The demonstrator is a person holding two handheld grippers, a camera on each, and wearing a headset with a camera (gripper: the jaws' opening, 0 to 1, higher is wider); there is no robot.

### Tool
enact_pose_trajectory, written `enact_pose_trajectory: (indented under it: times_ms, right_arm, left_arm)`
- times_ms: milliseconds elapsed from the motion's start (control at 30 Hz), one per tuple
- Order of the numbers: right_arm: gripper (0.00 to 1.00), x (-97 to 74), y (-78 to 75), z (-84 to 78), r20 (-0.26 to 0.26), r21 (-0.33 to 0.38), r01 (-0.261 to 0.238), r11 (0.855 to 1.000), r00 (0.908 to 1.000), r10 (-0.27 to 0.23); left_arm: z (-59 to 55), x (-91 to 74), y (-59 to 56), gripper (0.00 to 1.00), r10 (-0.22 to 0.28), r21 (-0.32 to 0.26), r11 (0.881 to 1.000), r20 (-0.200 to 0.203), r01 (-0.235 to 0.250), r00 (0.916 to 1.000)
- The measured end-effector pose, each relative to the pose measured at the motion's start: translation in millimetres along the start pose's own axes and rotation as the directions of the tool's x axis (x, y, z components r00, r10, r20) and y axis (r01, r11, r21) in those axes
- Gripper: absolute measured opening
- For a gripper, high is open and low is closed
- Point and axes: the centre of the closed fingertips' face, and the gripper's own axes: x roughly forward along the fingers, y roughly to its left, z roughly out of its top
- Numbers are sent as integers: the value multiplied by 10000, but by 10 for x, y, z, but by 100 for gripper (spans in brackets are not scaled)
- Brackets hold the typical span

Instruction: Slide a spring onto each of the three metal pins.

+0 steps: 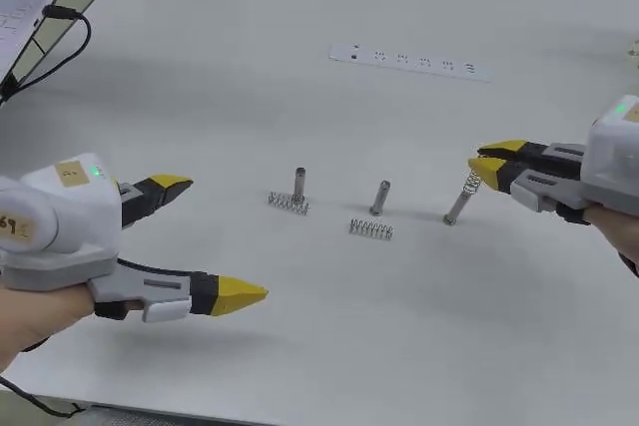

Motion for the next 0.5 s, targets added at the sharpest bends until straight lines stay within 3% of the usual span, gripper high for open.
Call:
enact_pose_trajectory:
  times_ms: [500]
  right_arm:
    - [7, 25, 5, -58, -154, 15, -28, 10000, 9999, 29]
  left_arm:
    - [12, 2, -23, 96, -91, 12, 10000, 22, 91, 10000]
